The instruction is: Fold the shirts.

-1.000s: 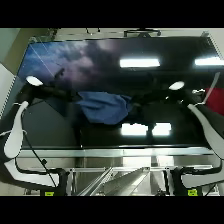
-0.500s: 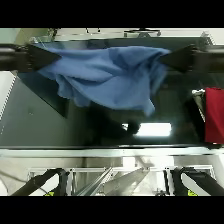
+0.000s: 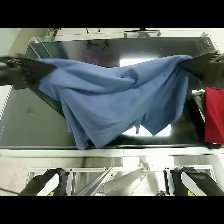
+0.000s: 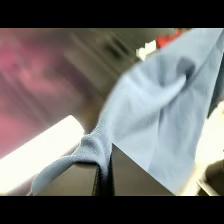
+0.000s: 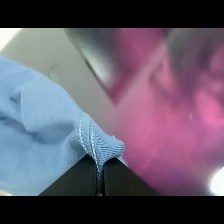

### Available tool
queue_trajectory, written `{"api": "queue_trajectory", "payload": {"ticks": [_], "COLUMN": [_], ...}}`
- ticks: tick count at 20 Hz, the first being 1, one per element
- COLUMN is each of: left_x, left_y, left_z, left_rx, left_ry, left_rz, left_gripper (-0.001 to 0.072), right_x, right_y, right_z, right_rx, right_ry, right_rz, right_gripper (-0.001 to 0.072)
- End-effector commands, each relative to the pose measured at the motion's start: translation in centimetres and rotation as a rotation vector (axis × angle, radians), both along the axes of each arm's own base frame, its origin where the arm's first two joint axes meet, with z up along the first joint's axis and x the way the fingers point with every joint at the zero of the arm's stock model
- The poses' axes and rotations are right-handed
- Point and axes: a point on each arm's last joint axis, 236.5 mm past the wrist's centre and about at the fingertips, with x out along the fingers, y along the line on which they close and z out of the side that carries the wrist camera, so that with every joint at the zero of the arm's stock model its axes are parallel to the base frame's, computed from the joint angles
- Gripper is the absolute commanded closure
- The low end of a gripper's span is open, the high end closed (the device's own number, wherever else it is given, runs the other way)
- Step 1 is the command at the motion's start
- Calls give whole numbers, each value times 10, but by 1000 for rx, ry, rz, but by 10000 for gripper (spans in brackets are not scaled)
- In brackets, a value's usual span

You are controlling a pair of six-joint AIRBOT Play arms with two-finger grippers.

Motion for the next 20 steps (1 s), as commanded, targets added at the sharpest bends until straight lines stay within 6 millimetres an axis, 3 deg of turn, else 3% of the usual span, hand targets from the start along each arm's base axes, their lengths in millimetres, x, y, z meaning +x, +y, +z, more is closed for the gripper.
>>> {"api": "queue_trajectory", "payload": {"ticks": [1,5,6,7,10,12,13,14,15,18,20], "left_x": [33,99,119,140,188,198,193,185,174,133,97], "left_y": [-13,-15,-11,-5,27,53,66,76,82,92,95], "left_z": [-100,-222,-245,-262,-271,-258,-250,-243,-238,-235,-246], "left_rx": [2,-4,-5,-9,-26,-62,-77,-88,-99,-68,31], "left_ry": [234,410,427,438,421,474,512,555,619,784,839], "left_rz": [-66,-6,37,76,138,167,172,167,159,173,201], "left_gripper": [707,700,554,409,409,409,408,409,409,412,414], "right_x": [38,78,90,103,142,162,171,179,185,178,158], "right_y": [-9,-8,-8,-10,-24,-34,-40,-45,-51,-83,-102], "right_z": [-88,-222,-251,-282,-349,-361,-357,-348,-336,-308,-308], "right_rx": [7,25,30,39,48,48,50,50,53,21,12], "right_ry": [251,529,573,612,641,613,592,566,544,546,612], "right_rz": [-14,-14,-35,-68,-195,-248,-261,-267,-263,-229,-204], "right_gripper": [695,695,695,695,695,692,613,342,134,103,102]}}
